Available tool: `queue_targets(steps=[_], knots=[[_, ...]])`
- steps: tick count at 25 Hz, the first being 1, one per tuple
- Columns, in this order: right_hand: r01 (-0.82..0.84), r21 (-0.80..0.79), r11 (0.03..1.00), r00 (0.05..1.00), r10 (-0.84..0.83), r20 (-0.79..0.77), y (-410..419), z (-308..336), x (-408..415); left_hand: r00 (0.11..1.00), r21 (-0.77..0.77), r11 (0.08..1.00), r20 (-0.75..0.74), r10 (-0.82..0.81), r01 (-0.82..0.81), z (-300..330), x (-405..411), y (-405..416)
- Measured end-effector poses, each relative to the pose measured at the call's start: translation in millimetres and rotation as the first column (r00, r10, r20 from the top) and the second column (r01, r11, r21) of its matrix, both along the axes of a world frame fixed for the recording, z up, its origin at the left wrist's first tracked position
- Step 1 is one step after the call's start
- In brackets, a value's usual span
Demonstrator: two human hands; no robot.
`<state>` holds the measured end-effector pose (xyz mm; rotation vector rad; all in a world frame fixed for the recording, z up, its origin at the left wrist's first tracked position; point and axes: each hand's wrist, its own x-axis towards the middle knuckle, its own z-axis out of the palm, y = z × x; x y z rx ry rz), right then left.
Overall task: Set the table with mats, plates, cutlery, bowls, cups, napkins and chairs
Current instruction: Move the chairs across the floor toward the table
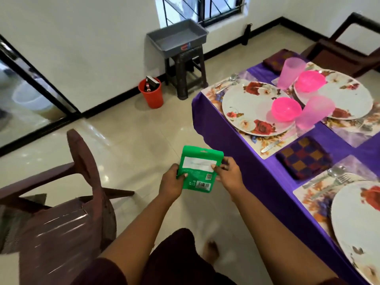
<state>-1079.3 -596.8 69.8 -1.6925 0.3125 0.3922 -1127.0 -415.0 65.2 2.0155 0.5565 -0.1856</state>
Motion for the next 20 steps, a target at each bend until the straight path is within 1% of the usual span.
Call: queue_targets(steps=[1,3,6,8,12,15,17,19,20], knots=[[-0.017,0.037,0.999,1.000,0.017,-0.015,3,0,-1,1.000,-0.044,0.999,0.020,0.019,-0.018,6,3,0],[-0.121,0.022,0.992,0.992,0.122,-0.019,10,-7,-3,0.997,-0.100,0.992,0.032,0.077,-0.074,13,12,6],[-0.245,-0.111,0.963,0.968,0.249,0.017,23,-11,9,0.992,-0.064,0.991,0.030,0.123,-0.121,12,27,16],[-0.278,-0.153,0.948,0.958,0.284,0.023,35,-6,29,0.982,-0.049,0.981,0.026,0.188,-0.186,11,44,22],[-0.304,-0.144,0.942,0.950,0.312,0.031,67,1,86,0.964,-0.106,0.961,0.055,0.261,-0.255,12,100,45],[-0.303,-0.178,0.936,0.950,0.311,0.022,89,2,145,0.963,-0.156,0.956,0.066,0.261,-0.248,13,154,73],[-0.277,-0.126,0.952,0.960,0.280,0.006,97,5,180,0.974,-0.187,0.961,0.056,0.218,-0.204,17,179,87],[-0.251,-0.077,0.965,0.968,0.252,0.000,129,1,236,0.977,-0.191,0.962,0.053,0.207,-0.194,13,220,120],[-0.231,-0.054,0.972,0.973,0.230,-0.016,131,6,245,0.982,-0.190,0.967,0.043,0.183,-0.172,17,224,121]])
